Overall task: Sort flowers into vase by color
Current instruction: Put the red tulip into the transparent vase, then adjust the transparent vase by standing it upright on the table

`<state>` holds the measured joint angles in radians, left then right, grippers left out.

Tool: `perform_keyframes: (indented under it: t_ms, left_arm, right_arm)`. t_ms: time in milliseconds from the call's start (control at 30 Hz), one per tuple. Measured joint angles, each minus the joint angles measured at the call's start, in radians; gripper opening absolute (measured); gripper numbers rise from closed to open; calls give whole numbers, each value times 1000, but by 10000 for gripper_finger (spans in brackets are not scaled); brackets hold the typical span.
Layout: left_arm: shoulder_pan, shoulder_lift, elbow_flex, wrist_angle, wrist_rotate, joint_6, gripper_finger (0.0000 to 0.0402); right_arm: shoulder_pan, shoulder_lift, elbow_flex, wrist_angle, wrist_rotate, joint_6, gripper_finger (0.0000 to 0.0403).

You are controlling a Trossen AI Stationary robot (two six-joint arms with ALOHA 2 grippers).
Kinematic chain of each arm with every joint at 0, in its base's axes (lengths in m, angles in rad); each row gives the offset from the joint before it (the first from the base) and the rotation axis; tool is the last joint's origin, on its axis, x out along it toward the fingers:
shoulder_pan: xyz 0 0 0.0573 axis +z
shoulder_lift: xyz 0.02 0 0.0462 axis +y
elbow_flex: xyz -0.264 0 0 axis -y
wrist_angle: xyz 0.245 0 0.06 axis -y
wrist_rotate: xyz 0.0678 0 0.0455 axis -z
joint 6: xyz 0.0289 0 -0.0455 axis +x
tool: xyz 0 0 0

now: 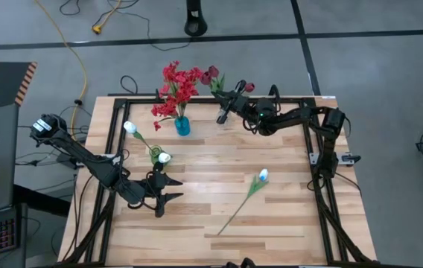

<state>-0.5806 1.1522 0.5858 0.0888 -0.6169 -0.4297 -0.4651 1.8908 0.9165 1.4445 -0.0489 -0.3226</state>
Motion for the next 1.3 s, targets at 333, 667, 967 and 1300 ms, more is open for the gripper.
perform_keyframes:
  t_ms: [333, 667, 967, 1300]
  left_arm:
    - [0, 0, 0, 0, 0, -18, 160]
    - [0, 0, 0, 0, 0, -1, 160]
    - [0, 0, 0, 0, 0, 0, 160]
    - [0, 0, 0, 0, 0, 0, 160]
  right_arm:
    - [11, 0, 0, -1, 183, -19, 126]
    - [58, 0, 0, -4, 286, -44, 214]
    - [193, -7, 12, -50, 772, -501, 227]
    - [339, -8, 41, -54, 1041, -723, 226]
